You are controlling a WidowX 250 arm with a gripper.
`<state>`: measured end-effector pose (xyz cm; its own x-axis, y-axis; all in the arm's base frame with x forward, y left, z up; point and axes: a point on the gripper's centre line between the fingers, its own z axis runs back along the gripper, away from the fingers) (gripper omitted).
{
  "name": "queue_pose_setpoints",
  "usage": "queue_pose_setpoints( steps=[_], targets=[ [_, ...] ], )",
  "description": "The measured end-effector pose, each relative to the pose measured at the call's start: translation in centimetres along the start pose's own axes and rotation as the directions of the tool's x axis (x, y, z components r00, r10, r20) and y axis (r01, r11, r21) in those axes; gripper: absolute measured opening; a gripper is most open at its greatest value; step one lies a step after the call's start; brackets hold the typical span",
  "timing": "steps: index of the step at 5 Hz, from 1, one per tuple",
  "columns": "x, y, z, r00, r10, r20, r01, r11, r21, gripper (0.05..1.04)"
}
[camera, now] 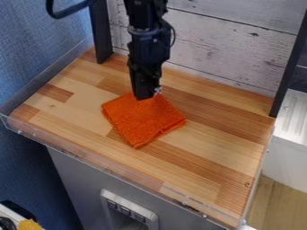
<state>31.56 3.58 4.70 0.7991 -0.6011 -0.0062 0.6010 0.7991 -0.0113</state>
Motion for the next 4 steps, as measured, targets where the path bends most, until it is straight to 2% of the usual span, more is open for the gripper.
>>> queue_pose_setpoints(
  steps=[1, 4],
  targets=[
    [-0.3, -0.2, -1.5, 1.000, -0.001, -0.005, 0.001, 1.000, 0.001, 0.065],
    [-0.3, 0.0, -3.7, 1.000, 0.023, 0.002, -0.023, 1.000, 0.018, 0.060]
  ],
)
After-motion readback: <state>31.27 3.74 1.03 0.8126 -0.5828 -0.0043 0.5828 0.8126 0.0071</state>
